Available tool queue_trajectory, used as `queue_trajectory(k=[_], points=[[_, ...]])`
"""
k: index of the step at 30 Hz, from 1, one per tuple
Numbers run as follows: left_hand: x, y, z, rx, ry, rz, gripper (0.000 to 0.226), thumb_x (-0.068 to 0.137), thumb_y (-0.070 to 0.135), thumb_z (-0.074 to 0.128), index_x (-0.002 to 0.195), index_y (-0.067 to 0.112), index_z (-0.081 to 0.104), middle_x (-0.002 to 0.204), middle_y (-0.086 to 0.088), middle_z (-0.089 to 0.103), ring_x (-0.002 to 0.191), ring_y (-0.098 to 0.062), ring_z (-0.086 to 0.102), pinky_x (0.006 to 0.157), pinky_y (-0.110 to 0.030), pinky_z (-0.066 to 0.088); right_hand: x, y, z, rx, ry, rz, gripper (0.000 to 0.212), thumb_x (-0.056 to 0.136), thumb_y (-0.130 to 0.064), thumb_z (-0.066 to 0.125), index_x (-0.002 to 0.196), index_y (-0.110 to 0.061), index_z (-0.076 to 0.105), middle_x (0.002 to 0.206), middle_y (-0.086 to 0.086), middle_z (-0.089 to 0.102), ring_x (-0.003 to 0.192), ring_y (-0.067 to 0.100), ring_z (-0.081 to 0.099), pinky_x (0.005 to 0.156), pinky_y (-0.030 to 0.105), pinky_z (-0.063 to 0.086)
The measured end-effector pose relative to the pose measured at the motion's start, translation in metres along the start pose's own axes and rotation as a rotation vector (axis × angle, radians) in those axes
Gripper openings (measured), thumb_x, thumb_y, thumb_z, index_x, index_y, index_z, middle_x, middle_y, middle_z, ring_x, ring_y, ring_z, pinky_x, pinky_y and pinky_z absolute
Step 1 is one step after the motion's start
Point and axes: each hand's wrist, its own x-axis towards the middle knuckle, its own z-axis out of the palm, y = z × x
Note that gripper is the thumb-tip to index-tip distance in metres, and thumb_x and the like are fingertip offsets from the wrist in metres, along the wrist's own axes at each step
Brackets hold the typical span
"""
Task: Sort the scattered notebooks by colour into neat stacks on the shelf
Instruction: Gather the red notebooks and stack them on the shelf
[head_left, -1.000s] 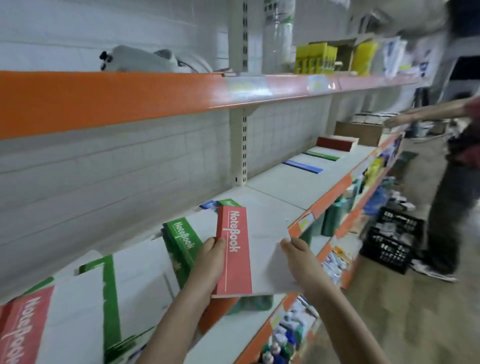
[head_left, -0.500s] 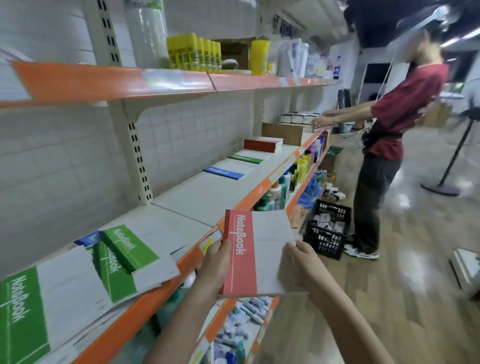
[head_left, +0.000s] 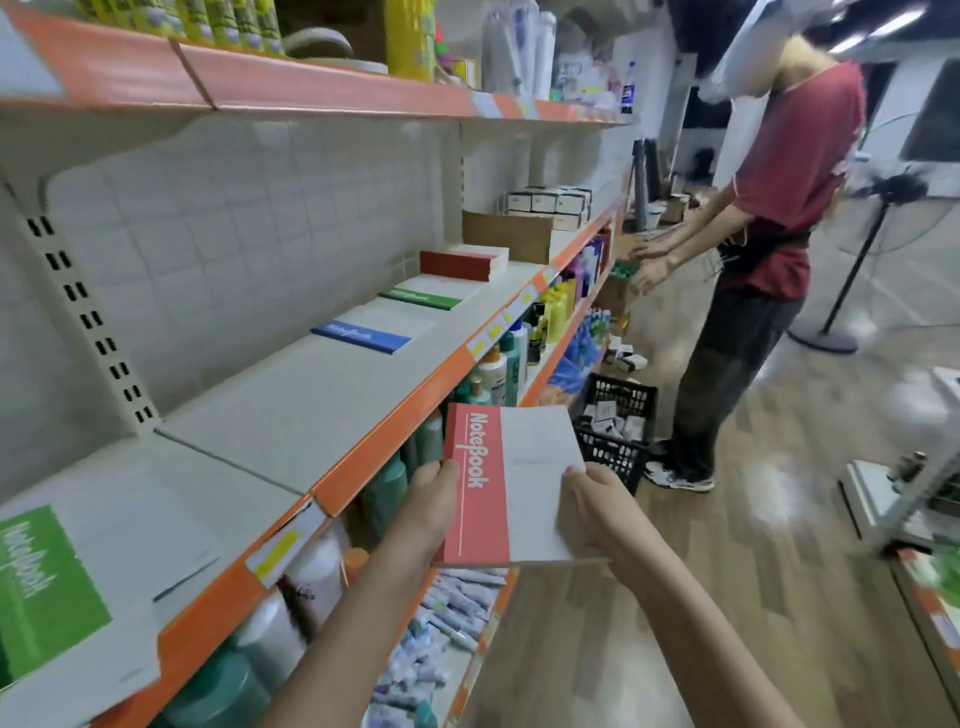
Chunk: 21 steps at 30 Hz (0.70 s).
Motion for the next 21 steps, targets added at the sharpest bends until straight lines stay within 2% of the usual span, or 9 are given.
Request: queue_trajectory(k=[3, 6, 10, 14, 18, 21], points=[[0.043, 0.016, 0.013, 0.01, -0.008, 0.012, 0.041, 0.098, 0.049, 0.038, 0.092, 0.019, 0.066, 0.085, -0.003, 0.073, 0.079, -0.02, 0.072, 0.08, -0.037, 0.055, 0.05, -0.011, -0.007, -0.032, 0.014, -0.016, 0.02, 0.096, -0.02, 0.036, 0.084, -0.012, 0.049, 0.08, 0.006, 0.047, 0.072, 0.019, 0.045, 0.054, 0.024, 0.031], [0.088, 0.036, 0.023, 0.009, 0.027, 0.033, 0.039, 0.097, 0.043, 0.041, 0.095, 0.013, 0.066, 0.085, -0.005, 0.074, 0.081, -0.023, 0.072, 0.084, -0.044, 0.056, 0.1, -0.029, -0.013, -0.061, 0.011, -0.029, 0.022, 0.096, -0.02, 0.036, 0.076, -0.018, 0.045, 0.074, -0.001, 0.045, 0.066, 0.013, 0.043, 0.04, 0.016, 0.031], [0.149, 0.058, 0.03, -0.026, 0.099, 0.026, 0.032, 0.098, 0.029, 0.041, 0.083, 0.012, 0.064, 0.077, -0.005, 0.071, 0.076, -0.027, 0.069, 0.087, -0.051, 0.053, 0.164, -0.055, -0.014, -0.107, -0.027, -0.05, 0.018, 0.098, -0.023, 0.035, 0.09, -0.016, 0.05, 0.088, 0.004, 0.051, 0.078, 0.02, 0.05, 0.048, 0.021, 0.033], [0.202, 0.078, 0.035, -0.06, 0.13, 0.038, 0.032, 0.099, 0.025, 0.039, 0.088, 0.012, 0.066, 0.08, -0.006, 0.072, 0.079, -0.028, 0.068, 0.085, -0.044, 0.053, 0.218, -0.072, -0.012, -0.072, -0.045, -0.061, 0.02, 0.098, -0.025, 0.037, 0.085, -0.014, 0.047, 0.089, 0.009, 0.049, 0.077, 0.021, 0.046, 0.059, 0.026, 0.032], [0.242, 0.095, 0.041, -0.104, 0.121, 0.011, 0.036, 0.102, 0.023, 0.035, 0.105, 0.001, 0.063, 0.095, -0.017, 0.07, 0.08, -0.028, 0.066, 0.072, -0.032, 0.053, 0.263, -0.083, -0.012, -0.118, -0.033, -0.062, 0.02, 0.097, -0.026, 0.037, 0.093, -0.013, 0.05, 0.094, 0.01, 0.054, 0.082, 0.023, 0.052, 0.048, 0.023, 0.035], [0.271, 0.104, 0.045, -0.097, 0.131, -0.002, 0.038, 0.102, 0.025, 0.034, 0.109, 0.001, 0.061, 0.1, -0.018, 0.07, 0.087, -0.031, 0.068, 0.076, -0.035, 0.053, 0.303, -0.091, -0.01, -0.091, -0.071, -0.075, 0.025, 0.098, -0.025, 0.037, 0.1, -0.008, 0.055, 0.104, 0.015, 0.057, 0.095, 0.028, 0.054, 0.05, 0.025, 0.035]])
